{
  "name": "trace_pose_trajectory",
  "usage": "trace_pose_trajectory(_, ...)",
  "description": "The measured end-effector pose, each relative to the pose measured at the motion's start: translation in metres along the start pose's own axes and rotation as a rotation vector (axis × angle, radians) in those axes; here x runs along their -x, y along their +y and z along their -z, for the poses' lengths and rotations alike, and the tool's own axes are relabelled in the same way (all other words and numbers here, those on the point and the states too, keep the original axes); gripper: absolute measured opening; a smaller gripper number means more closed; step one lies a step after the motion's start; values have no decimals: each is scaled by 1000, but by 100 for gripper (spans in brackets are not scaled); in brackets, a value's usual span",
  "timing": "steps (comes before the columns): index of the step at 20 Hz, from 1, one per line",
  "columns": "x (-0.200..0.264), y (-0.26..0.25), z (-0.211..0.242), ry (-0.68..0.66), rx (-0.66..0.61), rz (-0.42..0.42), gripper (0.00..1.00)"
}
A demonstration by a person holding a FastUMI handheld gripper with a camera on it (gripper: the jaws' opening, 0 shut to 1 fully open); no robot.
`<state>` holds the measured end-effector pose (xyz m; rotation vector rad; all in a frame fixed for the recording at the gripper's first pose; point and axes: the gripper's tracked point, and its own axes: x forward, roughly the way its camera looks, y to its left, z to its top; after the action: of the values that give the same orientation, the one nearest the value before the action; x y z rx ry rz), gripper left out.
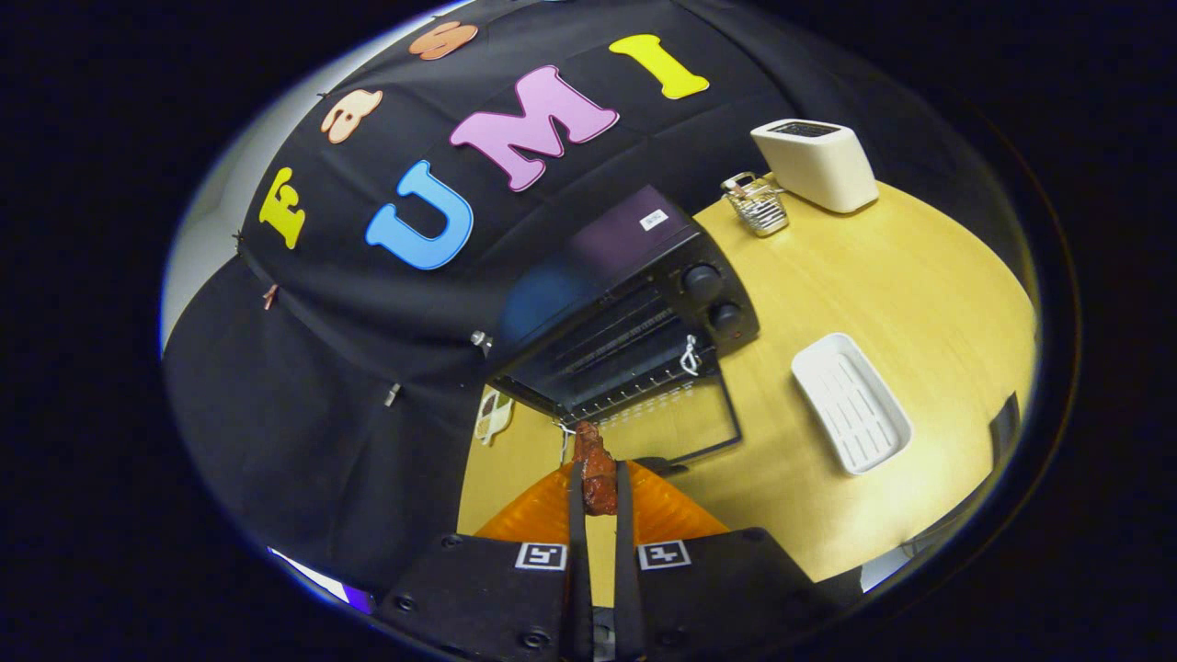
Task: Open the toaster oven, put the food inside, and close the toaster oven door.
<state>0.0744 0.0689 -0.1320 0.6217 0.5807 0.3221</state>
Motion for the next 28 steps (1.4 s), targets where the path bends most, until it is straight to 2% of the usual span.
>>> trace_pose_trajectory(3, -38, 11, -8, -80, -24, -33, 13)
trace_pose_trajectory(14, -153, -23, -30, -273, -177, 9, 13)
trace_pose_trajectory(20, -191, -28, -37, -351, -208, 8, 13)
trace_pose_trajectory(24, -202, -46, -40, -371, -191, 64, 14)
trace_pose_trajectory(26, -202, -47, -42, -377, -177, 64, 14)
trace_pose_trajectory(28, -197, -50, -44, -390, -135, 98, 19)
